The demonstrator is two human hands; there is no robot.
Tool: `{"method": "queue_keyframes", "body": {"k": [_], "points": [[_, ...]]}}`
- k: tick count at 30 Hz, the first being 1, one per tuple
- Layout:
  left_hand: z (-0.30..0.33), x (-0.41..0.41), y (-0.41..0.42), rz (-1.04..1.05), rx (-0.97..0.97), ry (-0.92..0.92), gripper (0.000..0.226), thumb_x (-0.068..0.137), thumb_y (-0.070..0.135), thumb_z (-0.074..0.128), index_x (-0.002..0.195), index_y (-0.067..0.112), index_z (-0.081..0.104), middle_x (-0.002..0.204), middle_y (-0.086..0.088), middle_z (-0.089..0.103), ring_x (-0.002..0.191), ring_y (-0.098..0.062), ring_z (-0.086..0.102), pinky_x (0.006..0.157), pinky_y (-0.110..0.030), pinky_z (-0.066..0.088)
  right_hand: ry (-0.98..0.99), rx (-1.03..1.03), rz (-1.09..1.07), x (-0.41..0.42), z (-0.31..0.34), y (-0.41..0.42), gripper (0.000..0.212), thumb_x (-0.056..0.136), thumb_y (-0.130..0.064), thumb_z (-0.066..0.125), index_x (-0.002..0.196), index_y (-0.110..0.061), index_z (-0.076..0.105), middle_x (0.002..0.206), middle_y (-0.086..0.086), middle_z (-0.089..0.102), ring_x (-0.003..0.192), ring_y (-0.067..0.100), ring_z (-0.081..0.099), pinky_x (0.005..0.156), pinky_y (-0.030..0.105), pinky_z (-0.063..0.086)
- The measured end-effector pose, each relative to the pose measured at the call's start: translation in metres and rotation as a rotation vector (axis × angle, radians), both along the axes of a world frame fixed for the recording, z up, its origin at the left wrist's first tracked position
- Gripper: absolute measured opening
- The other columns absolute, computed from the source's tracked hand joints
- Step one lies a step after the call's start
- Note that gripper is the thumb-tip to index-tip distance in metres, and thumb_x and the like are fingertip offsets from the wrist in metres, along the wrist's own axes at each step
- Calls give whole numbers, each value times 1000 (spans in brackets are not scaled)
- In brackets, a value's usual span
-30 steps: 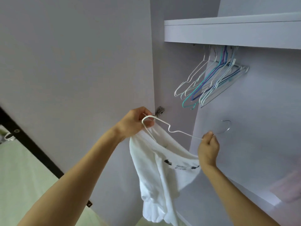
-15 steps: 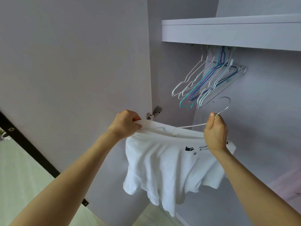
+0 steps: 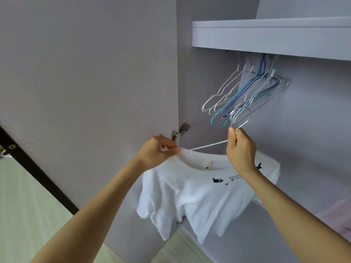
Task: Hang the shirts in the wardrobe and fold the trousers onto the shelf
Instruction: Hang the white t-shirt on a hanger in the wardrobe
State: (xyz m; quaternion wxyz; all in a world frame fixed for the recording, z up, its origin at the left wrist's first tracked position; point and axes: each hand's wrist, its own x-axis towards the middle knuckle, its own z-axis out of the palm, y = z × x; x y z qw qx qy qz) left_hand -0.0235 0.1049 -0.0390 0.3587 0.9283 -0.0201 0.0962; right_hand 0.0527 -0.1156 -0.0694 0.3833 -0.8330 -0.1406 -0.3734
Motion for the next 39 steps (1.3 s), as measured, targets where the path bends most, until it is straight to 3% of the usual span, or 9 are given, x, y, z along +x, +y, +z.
{"method": "queue_keyframes", "body": {"k": [4,7,10,13,19,22,25,34,39], "points": [[-20,-4,21,-72,-114,273,61,78,25,74,132,27,45,123,12,46,116,-4,42,92,-12,31,15,135,-14,5,-4,-13,28,92,-21,35,67,-8,37,57,14,38,55,29,32,58,30,16],[-45,-3,25,-52,67,434,51,77,26,75,124,19,55,117,3,61,111,-16,56,88,-24,43,-7,166,-49,11,-2,-28,33,92,-18,35,65,-1,43,56,21,42,55,26,32,57,30,15],[-51,5,24,71,152,269,29,74,35,76,96,18,67,86,5,65,85,-18,59,62,-22,37,-34,43,-114,13,-5,-47,35,92,-11,40,63,7,46,55,28,47,49,37,40,54,34,26],[-44,13,20,89,169,98,32,68,49,76,75,25,57,64,10,54,67,-20,50,56,-24,35,-51,-119,-191,9,-14,-59,28,88,-4,49,64,12,52,55,30,51,47,46,51,47,39,41],[-49,18,-5,55,221,87,37,75,60,63,92,30,52,103,12,47,100,-16,56,84,-32,45,6,-59,-198,6,-12,-54,34,90,-12,44,67,11,52,60,32,53,54,50,52,51,42,40],[-52,22,-21,0,298,97,55,81,62,54,122,26,48,122,8,53,113,-16,53,92,-31,42,-22,-130,-147,-3,-12,-45,30,87,-10,49,66,10,55,59,30,54,49,47,53,47,39,42],[-58,24,-44,-89,492,165,43,94,53,39,110,19,59,109,-3,64,104,-28,57,79,-31,40,-23,-203,-87,-11,-11,-41,27,85,-9,52,63,7,54,58,26,55,45,42,54,45,35,41],[-64,21,-71,154,343,-232,33,97,35,45,83,13,64,81,-6,67,77,-34,60,58,-28,30,135,-306,-84,-13,-11,-63,33,96,-18,47,75,5,55,73,27,60,66,46,57,59,32,29],[-64,21,-80,9,303,-245,29,97,37,42,98,20,66,92,0,68,86,-29,61,63,-29,36,215,-288,-12,-24,-9,-56,29,97,-21,45,73,-5,48,71,22,56,69,43,54,60,31,26]]}}
